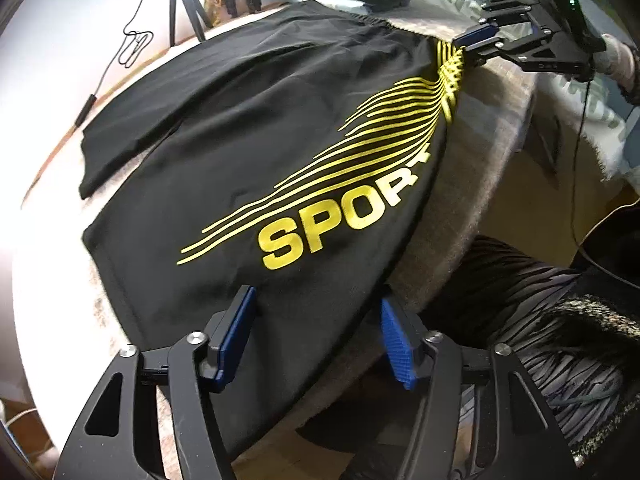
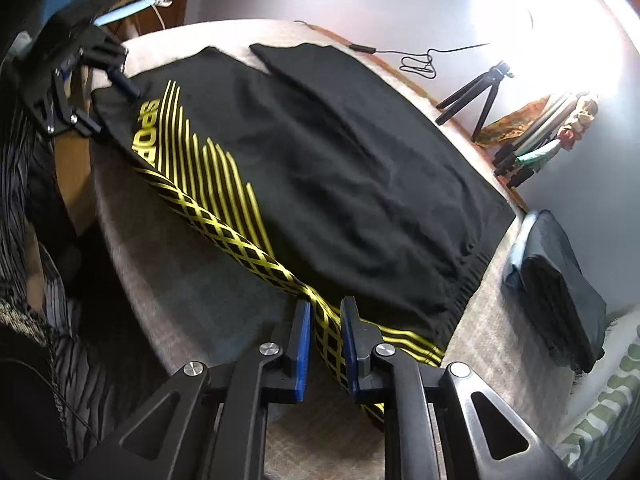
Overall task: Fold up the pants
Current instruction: 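Grasp the waistband of the black shorts with the left gripper while the right gripper grasps the striped leg hem, then lift the shorts with both grippers and fold them in half lengthwise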
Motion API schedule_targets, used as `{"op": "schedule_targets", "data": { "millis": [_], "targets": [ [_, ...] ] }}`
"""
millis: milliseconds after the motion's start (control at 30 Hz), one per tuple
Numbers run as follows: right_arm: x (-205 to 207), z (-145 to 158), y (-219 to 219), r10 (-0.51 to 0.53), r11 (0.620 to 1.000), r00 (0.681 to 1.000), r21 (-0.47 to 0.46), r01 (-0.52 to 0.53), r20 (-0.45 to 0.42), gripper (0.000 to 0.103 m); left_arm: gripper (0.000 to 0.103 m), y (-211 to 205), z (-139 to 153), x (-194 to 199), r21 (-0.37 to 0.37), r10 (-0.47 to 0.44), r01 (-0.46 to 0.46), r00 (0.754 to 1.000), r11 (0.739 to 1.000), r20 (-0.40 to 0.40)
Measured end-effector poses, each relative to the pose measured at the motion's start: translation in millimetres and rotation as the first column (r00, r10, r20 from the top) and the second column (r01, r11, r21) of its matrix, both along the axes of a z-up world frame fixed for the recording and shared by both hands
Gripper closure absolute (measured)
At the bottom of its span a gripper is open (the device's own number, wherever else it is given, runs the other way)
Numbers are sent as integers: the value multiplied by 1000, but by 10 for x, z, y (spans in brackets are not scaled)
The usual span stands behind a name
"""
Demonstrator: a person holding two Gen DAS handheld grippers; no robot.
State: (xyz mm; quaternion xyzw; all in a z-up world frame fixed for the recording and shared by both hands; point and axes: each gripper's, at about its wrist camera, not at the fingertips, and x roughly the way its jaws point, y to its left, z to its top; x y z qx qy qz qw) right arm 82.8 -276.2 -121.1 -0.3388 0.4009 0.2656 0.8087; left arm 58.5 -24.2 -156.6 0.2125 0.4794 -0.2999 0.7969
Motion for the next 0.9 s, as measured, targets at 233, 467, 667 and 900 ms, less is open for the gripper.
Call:
{"op": "schedule_targets", "data": {
  "millis": [233, 467, 667, 900],
  "targets": [
    [62, 58, 39, 0, 1000, 1000, 0, 0, 17, 98, 101, 139, 96, 175, -94, 25, -23, 1000, 995, 16],
    [141, 263, 32, -26, 999, 997, 46, 23, 66, 103, 102, 224, 413, 382, -173, 76, -57, 992, 983, 104],
    [346, 551, 96, -51, 997, 986, 71, 41, 158, 103, 102, 334, 730, 691, -221, 113, -71, 977, 973, 183],
    [883, 839, 192, -87, 995, 959, 72, 70, 269, 103, 102, 418, 1023, 1293, -246, 135, -69, 955, 967, 264]
  ]
}}
